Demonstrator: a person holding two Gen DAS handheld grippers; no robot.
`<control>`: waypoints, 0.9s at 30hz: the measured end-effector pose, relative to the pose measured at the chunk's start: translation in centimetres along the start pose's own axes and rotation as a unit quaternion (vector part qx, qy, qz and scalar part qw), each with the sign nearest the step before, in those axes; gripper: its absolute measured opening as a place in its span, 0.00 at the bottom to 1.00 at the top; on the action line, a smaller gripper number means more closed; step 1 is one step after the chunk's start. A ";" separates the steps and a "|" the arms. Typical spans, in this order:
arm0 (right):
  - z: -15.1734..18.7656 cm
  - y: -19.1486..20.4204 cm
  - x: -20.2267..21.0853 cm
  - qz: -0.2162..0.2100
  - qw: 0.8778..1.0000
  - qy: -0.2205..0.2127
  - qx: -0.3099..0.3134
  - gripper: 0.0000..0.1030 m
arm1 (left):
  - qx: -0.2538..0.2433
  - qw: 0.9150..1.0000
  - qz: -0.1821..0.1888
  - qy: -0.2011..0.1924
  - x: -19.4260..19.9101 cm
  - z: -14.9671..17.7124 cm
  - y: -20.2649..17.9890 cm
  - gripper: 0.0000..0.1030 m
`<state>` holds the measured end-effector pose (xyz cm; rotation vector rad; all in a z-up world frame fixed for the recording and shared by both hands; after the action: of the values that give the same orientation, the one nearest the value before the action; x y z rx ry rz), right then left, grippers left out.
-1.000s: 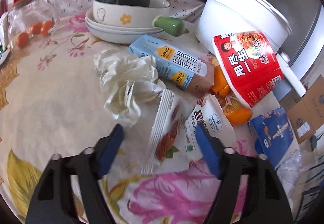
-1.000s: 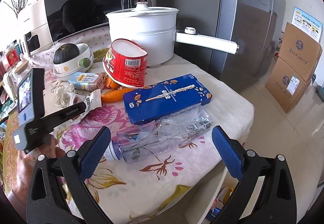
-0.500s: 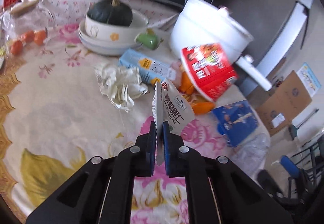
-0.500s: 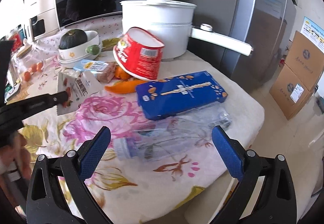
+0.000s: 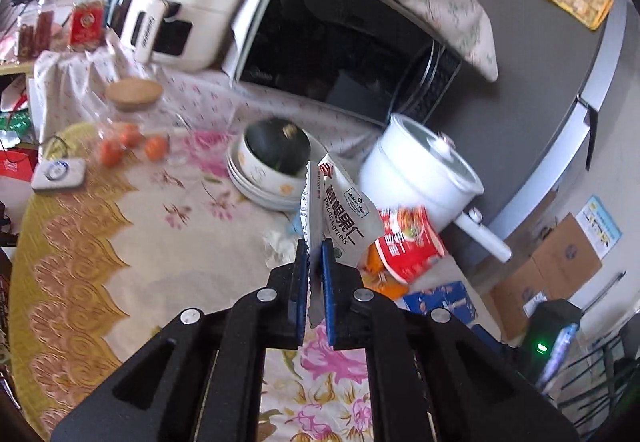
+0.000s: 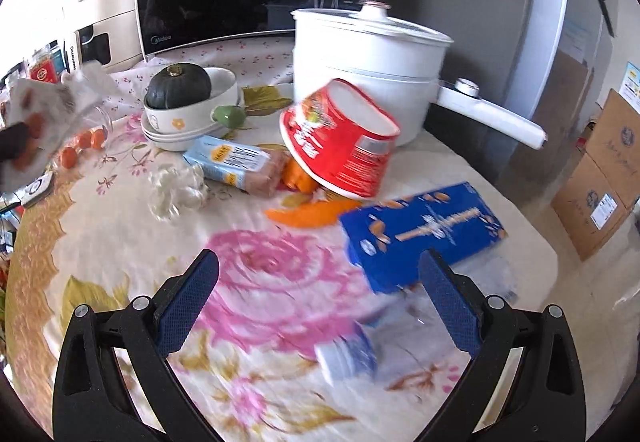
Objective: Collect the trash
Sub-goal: 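Grasp the white snack wrapper with the left gripper and lift it, then grasp the crumpled white tissue with the right gripper while the left holds the wrapper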
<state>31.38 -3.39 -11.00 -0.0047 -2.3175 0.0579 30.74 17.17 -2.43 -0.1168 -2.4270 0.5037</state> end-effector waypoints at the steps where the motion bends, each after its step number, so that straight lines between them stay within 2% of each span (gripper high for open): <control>1: -0.3 0.6 -0.3 -0.001 1.000 0.001 0.002 0.93 | 0.002 1.000 0.002 -0.002 0.2 -0.3 0.2 0.07; 15: -3.2 10.6 -5.7 -0.051 0.998 0.032 0.027 0.93 | 0.023 0.999 0.011 -0.044 3.2 -3.0 1.7 0.07; 27: -3.3 15.2 -10.4 -0.073 0.994 0.080 0.026 0.90 | 0.060 0.996 0.023 -0.058 4.4 -4.2 3.8 0.07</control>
<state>40.62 11.74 -17.01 0.1806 -2.1483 0.0405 29.70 22.98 1.68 -0.0953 -2.5039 0.6918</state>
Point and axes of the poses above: each gripper's, at about its wrist camera, not at the fingertips, and x roughly against the way its jaws point, y to its left, z to its underside, the point moved 9 cm from there along -x, roughly the way its jaws point, and after that the axes turned 2 degrees about -z, right-handed, at the moved point
